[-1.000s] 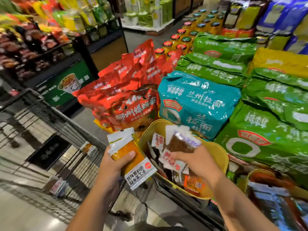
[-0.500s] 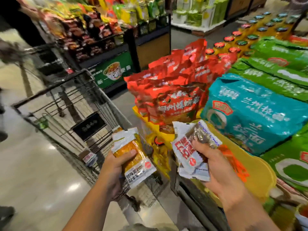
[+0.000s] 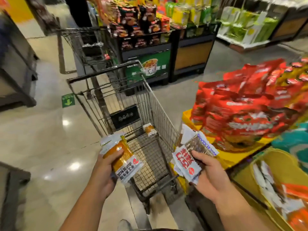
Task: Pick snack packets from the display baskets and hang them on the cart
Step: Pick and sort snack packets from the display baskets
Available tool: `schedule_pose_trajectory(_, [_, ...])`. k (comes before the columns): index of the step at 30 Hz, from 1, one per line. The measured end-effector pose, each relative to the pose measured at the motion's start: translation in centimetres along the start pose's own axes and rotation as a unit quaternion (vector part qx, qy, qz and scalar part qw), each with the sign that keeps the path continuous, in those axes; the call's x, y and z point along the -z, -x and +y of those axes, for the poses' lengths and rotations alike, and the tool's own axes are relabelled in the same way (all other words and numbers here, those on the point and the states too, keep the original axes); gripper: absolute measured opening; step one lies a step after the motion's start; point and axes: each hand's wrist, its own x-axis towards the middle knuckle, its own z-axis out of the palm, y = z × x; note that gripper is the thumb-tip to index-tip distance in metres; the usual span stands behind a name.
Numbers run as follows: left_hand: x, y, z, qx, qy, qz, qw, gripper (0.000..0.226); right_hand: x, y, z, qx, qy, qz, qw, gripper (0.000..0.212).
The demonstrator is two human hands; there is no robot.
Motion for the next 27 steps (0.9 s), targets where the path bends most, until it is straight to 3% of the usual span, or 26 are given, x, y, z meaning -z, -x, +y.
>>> schedule_pose_trajectory(4, [5.5, -3.3, 2.9, 0.011, 0.014, 0.024, 1.0, 0.053, -3.7, -4.8, 3.6, -0.023, 0.037, 0.018, 0.999, 0.083])
schedule_pose_trajectory(8, [9.1, -5.5, 4.5, 0.03, 0.013, 0.033, 0.999, 0.035, -6.1, -8.7, 6.5, -0.036, 0.06, 0.071, 0.995, 0.059])
schedule_pose_trajectory(12, [11.3, -8.3, 5.5, 0.044, 0.003, 0.06, 0.997, 0.043, -7.5, -11.7, 7.3, -0.034, 0.104, 0.115, 0.987, 0.045])
schedule_pose_trajectory(14, [11.7, -10.2, 5.7, 0.039, -0.009, 0.073, 0.997, 0.044, -7.7, -13.5, 7.0, -0.03, 0.149, 0.129, 0.98, 0.048])
schedule_pose_trajectory(21, [11.1, -16.1, 5.3, 0.053, -0.012, 0.143, 0.988, 0.04, -7.0, -22.5, 4.5, -0.081, 0.253, 0.12, 0.956, 0.066])
schedule_pose_trajectory(27, [10.1, -20.4, 5.5, 0.052, -0.044, 0.256, 0.964, 0.048, -7.8, -31.0, 2.4, -0.129, 0.337, 0.083, 0.929, 0.035])
